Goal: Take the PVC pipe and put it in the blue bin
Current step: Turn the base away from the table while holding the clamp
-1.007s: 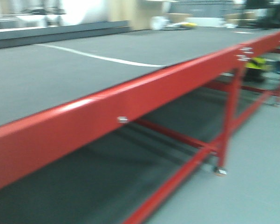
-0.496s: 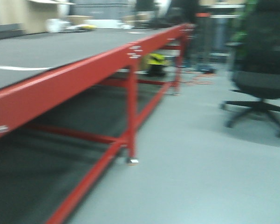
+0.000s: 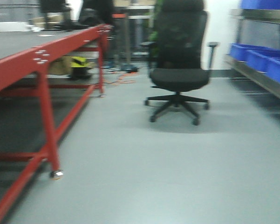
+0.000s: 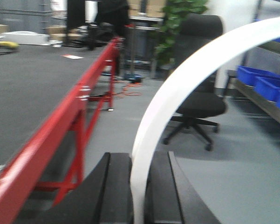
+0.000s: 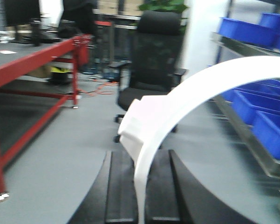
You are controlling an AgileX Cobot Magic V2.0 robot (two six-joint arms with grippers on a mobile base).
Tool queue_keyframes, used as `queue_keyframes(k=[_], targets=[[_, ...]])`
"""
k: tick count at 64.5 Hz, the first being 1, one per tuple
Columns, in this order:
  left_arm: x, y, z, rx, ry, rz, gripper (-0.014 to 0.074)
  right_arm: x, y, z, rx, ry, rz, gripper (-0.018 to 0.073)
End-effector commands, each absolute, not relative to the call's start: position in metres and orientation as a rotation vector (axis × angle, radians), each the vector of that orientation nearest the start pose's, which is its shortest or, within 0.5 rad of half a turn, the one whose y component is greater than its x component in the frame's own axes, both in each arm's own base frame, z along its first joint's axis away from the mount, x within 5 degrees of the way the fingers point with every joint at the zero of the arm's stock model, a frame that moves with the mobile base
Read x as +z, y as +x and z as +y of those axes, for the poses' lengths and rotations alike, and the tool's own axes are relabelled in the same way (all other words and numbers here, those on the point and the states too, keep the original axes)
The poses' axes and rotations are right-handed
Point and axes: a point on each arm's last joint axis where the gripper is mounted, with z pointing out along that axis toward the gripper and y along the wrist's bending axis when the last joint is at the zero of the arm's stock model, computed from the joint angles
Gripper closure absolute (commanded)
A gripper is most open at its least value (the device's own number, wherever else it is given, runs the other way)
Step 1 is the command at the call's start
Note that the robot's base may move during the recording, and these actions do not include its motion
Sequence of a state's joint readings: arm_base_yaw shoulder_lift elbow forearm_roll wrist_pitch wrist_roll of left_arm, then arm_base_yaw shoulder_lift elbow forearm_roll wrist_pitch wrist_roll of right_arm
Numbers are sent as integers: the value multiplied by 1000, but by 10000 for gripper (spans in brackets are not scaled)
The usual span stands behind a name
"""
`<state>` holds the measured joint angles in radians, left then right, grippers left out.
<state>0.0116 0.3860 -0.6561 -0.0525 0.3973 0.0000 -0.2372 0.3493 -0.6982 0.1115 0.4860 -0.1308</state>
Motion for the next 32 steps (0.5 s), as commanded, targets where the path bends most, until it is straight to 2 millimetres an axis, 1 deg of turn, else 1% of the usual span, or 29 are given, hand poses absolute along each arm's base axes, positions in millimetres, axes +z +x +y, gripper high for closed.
queue_keyframes(k=[1, 32], targets=[[373, 70, -2, -61, -35, 1576, 707, 380, 55, -9, -176, 120, 1581, 721], [373, 70, -2, -61, -35, 1576, 707, 380, 55, -9, -176, 120, 1581, 721]])
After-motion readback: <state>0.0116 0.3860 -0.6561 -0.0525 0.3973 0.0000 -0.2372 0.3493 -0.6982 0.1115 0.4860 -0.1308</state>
